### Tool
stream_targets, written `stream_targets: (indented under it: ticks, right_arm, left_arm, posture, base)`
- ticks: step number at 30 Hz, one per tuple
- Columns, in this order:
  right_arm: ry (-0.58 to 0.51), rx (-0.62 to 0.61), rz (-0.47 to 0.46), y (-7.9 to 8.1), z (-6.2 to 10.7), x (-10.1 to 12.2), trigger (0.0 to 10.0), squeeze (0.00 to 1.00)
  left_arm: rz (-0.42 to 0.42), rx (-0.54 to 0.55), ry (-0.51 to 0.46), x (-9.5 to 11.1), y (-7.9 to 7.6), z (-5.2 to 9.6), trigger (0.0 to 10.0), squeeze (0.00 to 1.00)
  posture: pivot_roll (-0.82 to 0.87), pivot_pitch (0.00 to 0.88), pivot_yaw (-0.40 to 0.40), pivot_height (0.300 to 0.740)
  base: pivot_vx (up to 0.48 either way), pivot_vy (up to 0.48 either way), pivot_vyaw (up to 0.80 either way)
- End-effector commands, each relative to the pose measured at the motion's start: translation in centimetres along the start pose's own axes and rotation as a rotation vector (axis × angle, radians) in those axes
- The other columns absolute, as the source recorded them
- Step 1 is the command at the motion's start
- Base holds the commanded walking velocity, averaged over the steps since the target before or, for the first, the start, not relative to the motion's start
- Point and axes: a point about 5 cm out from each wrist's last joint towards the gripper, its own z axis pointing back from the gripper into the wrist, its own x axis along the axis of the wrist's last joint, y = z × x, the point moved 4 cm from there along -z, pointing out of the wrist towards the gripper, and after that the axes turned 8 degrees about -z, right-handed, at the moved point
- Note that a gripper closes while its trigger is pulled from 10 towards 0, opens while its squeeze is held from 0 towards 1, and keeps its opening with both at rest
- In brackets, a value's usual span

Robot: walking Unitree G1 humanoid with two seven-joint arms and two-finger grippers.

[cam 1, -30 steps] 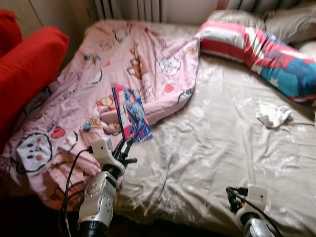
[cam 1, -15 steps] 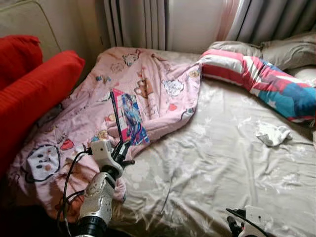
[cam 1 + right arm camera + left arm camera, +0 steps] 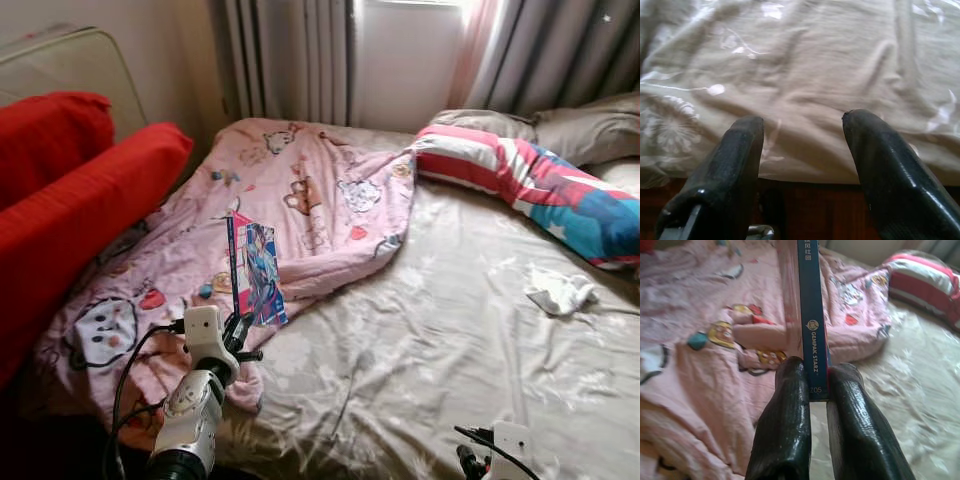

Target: Clean up the room

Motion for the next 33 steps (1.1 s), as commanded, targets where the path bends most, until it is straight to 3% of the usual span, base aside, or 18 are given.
stream_targets:
  ticks: [1,12,26,33]
  right_arm:
    - [0.03,-0.013,-0.006,-0.4,0.1,-0.6,10.0,0.0]
    - [0.079,-0.022,0.0,-0.7,0.2,-1.2,10.0,0.0]
    - [0.099,-0.029,-0.005,-0.5,0.2,-1.6,10.0,0.0]
    - [0.094,-0.033,-0.01,-0.4,0.1,-1.4,10.0,0.0]
  left_arm:
    - [-0.031,0.005,-0.039,0.9,0.2,-0.3,10.0,0.0]
    - [-0.063,-0.002,-0.039,1.0,-0.2,-0.6,10.0,0.0]
    - [-0.085,-0.042,-0.037,0.8,-1.0,-0.8,10.0,0.0]
    - [-0.086,-0.046,-0.044,1.2,-1.1,-1.1,10.0,0.0]
  posture:
    - [-0.03,0.075,-0.014,0.74]
    - [-0.04,0.039,-0.013,0.74]
    - [-0.05,0.035,0.013,0.74]
    - [-0.04,0.044,0.015,0.74]
  base:
    - [0.0,0.0,0.0]
    - [0.0,0.0,-0.51]
    - [0.0,-0.28,-0.1]
    - [0.0,-0.292,-0.72]
